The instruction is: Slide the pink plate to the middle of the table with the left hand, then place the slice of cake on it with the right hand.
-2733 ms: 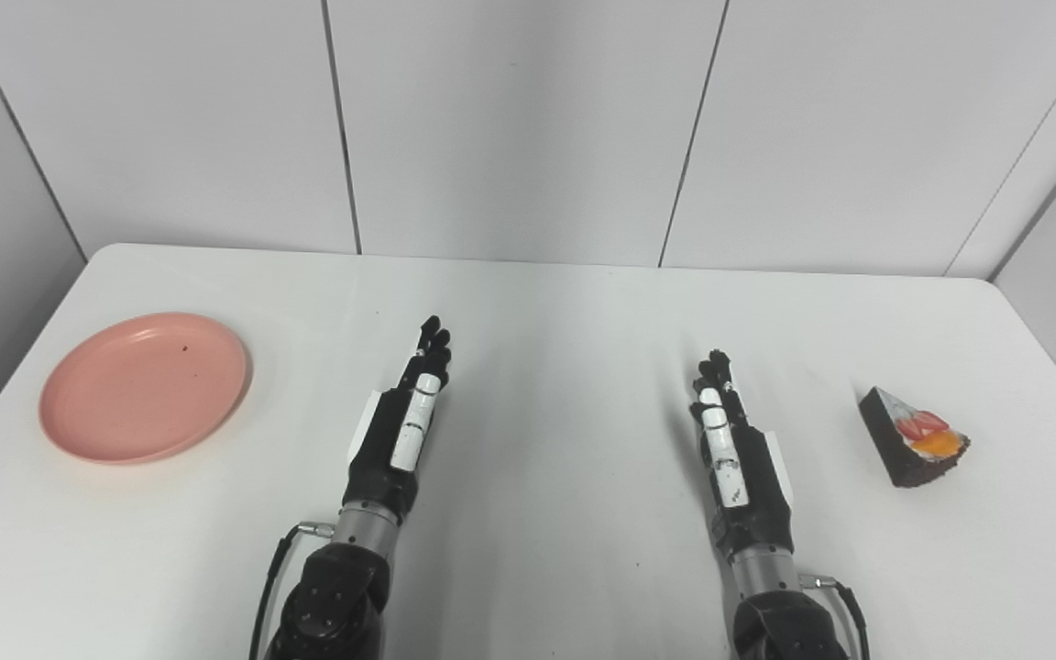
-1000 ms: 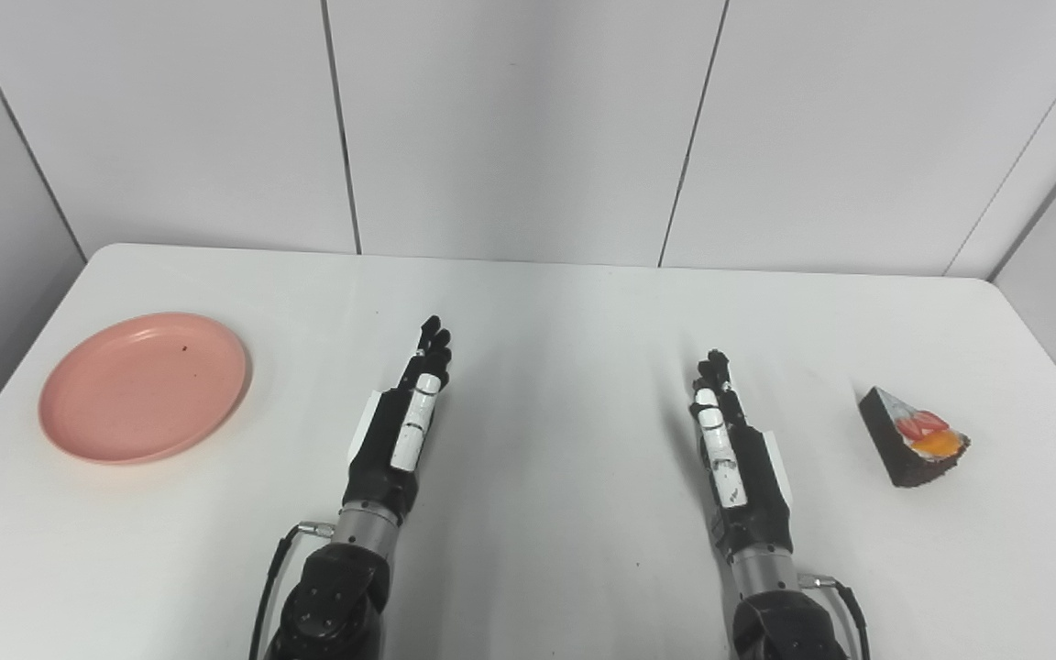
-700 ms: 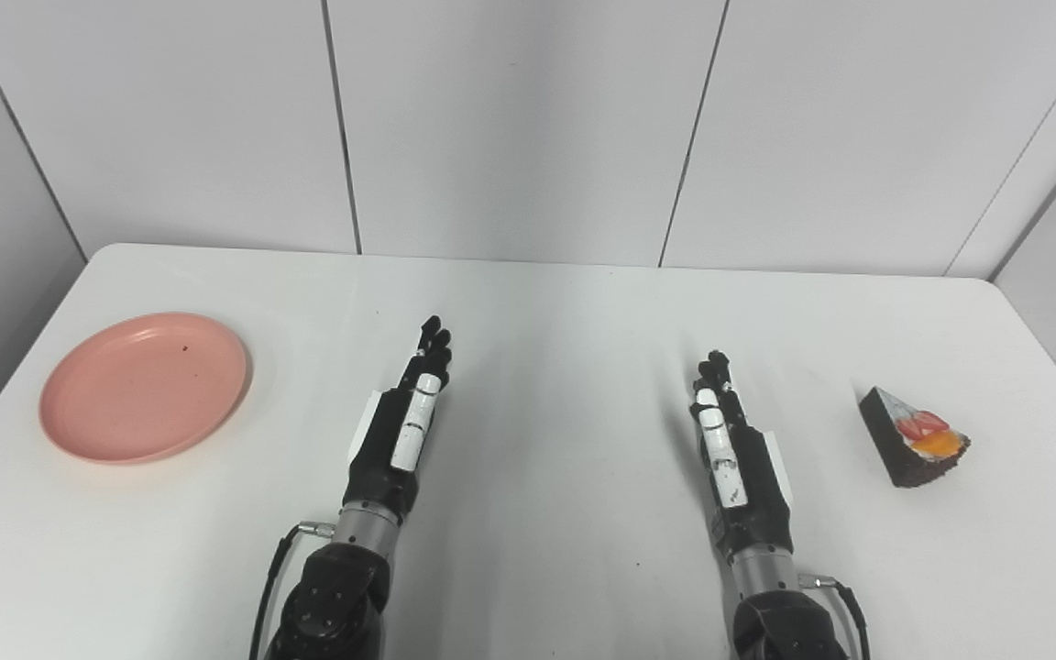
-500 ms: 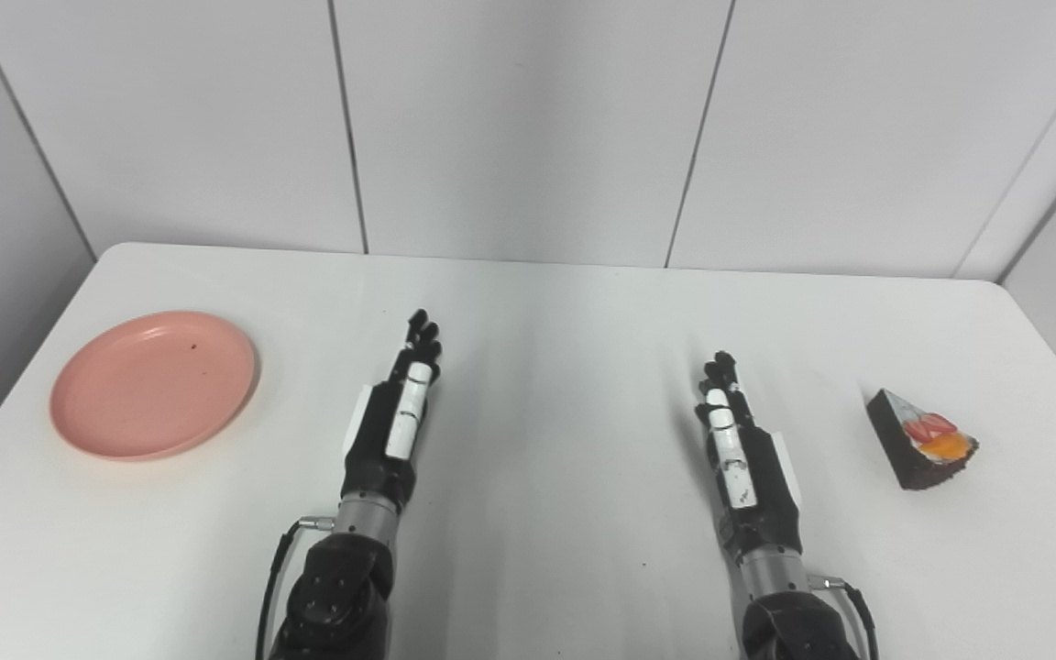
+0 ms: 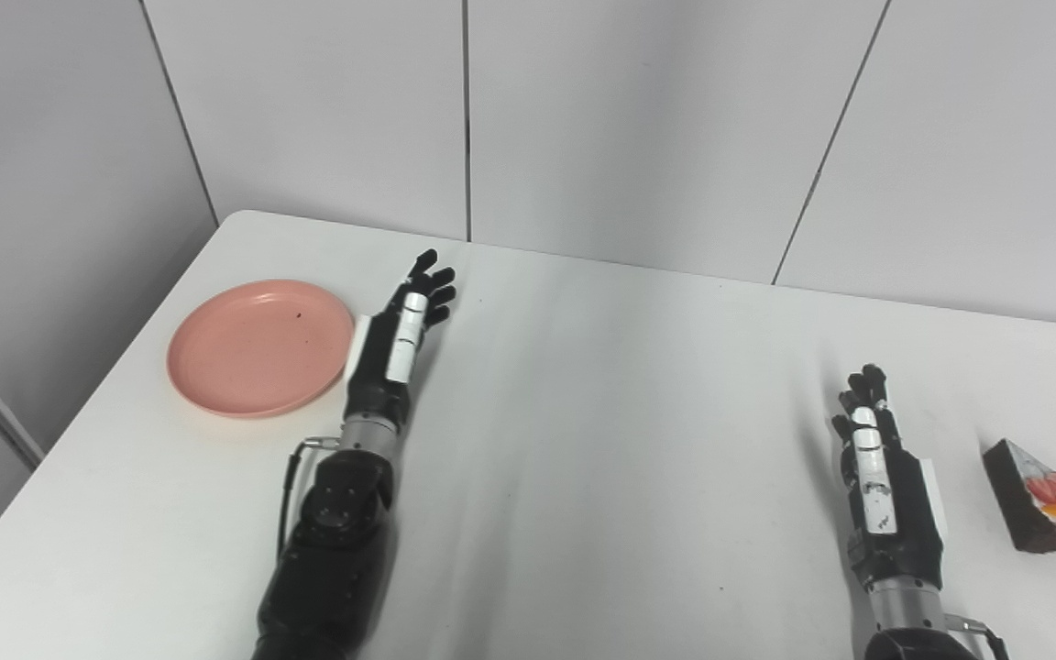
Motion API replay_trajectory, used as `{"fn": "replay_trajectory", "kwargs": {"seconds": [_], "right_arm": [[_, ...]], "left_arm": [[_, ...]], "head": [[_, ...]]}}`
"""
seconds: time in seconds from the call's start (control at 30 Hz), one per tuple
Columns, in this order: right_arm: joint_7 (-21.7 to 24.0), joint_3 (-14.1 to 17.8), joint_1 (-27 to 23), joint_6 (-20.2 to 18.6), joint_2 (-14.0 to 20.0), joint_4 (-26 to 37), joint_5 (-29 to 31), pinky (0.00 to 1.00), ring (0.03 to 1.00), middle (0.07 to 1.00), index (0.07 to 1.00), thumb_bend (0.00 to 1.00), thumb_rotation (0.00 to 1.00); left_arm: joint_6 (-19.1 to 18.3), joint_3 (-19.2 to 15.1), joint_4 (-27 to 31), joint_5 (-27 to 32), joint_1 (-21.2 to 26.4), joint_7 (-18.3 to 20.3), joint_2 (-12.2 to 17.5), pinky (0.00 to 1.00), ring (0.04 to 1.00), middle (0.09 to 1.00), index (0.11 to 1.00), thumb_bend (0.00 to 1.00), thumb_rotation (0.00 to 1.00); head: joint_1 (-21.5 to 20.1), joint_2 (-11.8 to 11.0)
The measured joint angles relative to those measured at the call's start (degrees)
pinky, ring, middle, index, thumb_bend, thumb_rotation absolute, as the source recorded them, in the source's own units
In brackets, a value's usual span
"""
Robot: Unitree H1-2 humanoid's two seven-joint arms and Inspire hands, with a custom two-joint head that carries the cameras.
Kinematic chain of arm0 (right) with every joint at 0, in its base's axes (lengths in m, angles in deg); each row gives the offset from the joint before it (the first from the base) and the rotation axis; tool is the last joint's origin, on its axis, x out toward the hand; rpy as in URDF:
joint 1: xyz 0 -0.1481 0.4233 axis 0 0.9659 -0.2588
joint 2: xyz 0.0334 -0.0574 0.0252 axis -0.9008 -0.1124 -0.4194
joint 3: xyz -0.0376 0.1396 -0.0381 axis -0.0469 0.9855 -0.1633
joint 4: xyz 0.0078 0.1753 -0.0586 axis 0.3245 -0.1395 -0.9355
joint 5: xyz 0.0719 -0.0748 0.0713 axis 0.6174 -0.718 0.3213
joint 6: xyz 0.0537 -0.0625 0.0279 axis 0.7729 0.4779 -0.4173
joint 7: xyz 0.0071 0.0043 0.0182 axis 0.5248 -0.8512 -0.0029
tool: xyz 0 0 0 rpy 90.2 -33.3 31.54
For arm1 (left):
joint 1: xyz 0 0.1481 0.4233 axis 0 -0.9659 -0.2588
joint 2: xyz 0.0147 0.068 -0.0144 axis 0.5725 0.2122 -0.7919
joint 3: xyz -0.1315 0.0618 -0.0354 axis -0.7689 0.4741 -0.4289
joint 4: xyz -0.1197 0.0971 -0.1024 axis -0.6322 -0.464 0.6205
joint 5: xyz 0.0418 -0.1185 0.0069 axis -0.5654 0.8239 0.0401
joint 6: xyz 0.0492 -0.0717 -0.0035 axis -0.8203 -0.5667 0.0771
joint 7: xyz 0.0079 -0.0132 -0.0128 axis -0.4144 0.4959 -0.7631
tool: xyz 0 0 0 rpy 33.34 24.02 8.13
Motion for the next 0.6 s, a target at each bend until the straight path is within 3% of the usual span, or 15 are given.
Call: {"fn": "replay_trajectory", "kwargs": {"seconds": [0.03,0.1,0.23,0.33,0.47,0.6], "right_arm": [[0.0,0.0,0.0,0.0,0.0,0.0,0.0,1.0,0.987,0.999,1.0,0.52,0.9],[0.0,0.0,0.0,0.0,0.0,0.1,-0.1,1.0,0.991,1.0,1.0,0.5,0.91],[0.0,0.0,0.1,0.0,0.0,0.2,-0.1,1.0,0.995,1.0,1.0,0.47,0.92],[0.1,0.0,0.1,0.0,0.1,0.3,0.0,1.0,0.996,1.0,1.0,0.43,0.92],[0.3,0.2,0.3,0.0,0.1,0.5,0.4,1.0,0.99,1.0,1.0,0.41,0.9],[0.3,0.4,0.5,0.0,0.1,0.8,1.1,1.0,0.997,1.0,1.0,0.39,0.9]], "left_arm": [[-0.1,-1.1,0.4,0.1,0.3,-0.7,0.4,0.76,0.76,0.754,0.753,0.76,1.0],[-0.1,-2.6,0.3,0.6,1.0,-1.9,1.2,0.82,0.74,0.725,0.723,0.77,1.0],[-0.1,-6.2,0.3,0.9,2.2,-4.7,3.8,0.82,0.708,0.695,0.696,0.78,1.0],[0.0,-8.5,0.3,0.9,2.5,-7.5,5.4,0.72,0.657,0.662,0.663,0.76,1.0],[0.0,-11.1,0.1,0.9,2.5,-10.8,7.2,0.69,0.639,0.636,0.651,0.76,1.0],[0.0,-12.5,-0.1,0.9,2.5,-13.3,9.0,0.74,0.625,0.614,0.641,0.77,1.0]], "head": [[0.3,-0.2],[0.6,-0.4],[0.7,-0.4],[1.4,-0.7],[1.5,-0.7],[2.1,-1.0]]}}
